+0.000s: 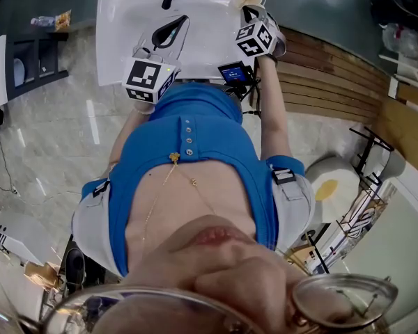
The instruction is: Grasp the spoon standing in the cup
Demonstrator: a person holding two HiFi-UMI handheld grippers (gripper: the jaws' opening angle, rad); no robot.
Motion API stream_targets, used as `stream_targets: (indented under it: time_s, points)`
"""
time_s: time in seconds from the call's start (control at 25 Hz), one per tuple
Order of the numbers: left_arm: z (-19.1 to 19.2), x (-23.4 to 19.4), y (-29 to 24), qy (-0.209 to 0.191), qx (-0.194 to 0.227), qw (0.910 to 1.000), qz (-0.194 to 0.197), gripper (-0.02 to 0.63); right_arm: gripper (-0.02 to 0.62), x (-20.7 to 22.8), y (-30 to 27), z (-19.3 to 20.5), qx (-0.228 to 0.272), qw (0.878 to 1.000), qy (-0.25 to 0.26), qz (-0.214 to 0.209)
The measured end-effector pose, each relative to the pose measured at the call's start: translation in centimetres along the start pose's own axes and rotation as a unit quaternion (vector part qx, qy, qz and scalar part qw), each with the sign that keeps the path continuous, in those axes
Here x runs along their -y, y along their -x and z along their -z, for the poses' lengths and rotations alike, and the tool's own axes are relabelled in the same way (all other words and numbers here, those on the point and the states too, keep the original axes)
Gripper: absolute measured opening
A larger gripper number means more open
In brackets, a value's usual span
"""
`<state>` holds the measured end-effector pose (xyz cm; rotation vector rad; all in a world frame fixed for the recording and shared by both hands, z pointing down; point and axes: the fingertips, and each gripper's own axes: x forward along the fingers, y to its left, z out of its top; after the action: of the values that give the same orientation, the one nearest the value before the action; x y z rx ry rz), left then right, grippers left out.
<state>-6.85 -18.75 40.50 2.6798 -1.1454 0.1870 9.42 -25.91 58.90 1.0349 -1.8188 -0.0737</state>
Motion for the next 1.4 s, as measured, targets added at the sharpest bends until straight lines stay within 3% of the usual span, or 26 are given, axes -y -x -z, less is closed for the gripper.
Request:
stream_targets:
  time_s: [0.16, 0.96, 1.4]
  points:
    - [0.0, -0.2, 0.2, 0.001, 0.001, 1.0000, -0.005, 0.000, 0.030, -0.1, -0.6, 0.2, -0.010, 1.000, 0.014, -0.004]
    - [0.3, -0.7, 0.7, 0.005, 0.001, 0.9997, -0.024, 0.000, 0.009, -0.3, -2.0, 0.1, -0.018, 0.995, 0.098, 0.017]
    - [0.2, -0.3, 0.2, 0.000, 0.001, 0.9999, -0.012, 0.000, 0.006, 0.6, -0.9, 0.0, 0.003, 0.996, 0.083, 0.038]
